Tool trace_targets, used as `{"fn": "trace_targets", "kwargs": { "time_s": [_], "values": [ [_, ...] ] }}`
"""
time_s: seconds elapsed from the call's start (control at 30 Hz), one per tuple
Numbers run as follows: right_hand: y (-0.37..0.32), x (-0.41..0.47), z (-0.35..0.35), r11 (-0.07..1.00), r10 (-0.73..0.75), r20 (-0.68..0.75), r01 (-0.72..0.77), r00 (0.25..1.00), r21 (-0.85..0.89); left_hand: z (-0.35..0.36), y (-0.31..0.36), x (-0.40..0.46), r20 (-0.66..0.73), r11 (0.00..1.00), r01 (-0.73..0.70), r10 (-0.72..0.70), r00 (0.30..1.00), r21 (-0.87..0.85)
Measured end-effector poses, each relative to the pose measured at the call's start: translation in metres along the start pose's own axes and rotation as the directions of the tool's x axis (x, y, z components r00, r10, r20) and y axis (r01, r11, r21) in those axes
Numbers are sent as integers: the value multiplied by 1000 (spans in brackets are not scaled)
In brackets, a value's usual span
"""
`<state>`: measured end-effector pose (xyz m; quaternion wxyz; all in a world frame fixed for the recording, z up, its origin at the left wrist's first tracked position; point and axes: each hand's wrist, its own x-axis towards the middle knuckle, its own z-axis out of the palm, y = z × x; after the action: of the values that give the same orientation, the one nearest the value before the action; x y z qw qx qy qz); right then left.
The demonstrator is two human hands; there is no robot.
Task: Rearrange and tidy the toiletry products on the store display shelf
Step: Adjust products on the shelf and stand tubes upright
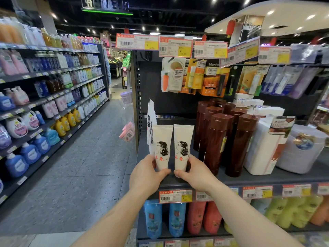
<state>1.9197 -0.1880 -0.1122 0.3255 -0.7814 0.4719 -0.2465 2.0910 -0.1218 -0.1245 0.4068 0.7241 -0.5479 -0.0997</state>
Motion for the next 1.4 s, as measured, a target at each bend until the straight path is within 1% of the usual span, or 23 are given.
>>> {"fn": "trace_targets", "kwargs": {
  "time_s": [0.43,0.53,0.7,0.83,0.93,1.07,1.27,1.4],
  "values": [
    [1,-1,-1,1000,1,-10,-1,1000,-28,3,-2,2,-7,1000,3,-3,1000,13],
    [0,-1,-2,1000,11,-2,-12,1000,-12,3,-2,3,24,1000,9,-9,1000,-15],
    [-4,-2,-3,999,37,-1,-37,999,27,-3,-4,9,113,997,19,-11,994,-74],
    [-8,-3,-6,998,46,-33,-45,998,53,-9,-6,16,175,996,0,15,985,-84],
    [-10,-6,-3,999,39,-92,-39,995,3,-12,-9,17,207,995,-52,67,976,-81],
    [-10,-7,5,995,47,-163,-61,985,-80,-12,-13,18,206,995,-92,99,973,-43],
    [-11,-10,10,990,101,-212,-120,972,-80,-14,-15,21,233,989,-144,149,961,-38],
    [-17,-14,10,988,95,-237,-121,967,-97,-17,-17,20,250,986,-158,165,954,-47]
  ]
}}
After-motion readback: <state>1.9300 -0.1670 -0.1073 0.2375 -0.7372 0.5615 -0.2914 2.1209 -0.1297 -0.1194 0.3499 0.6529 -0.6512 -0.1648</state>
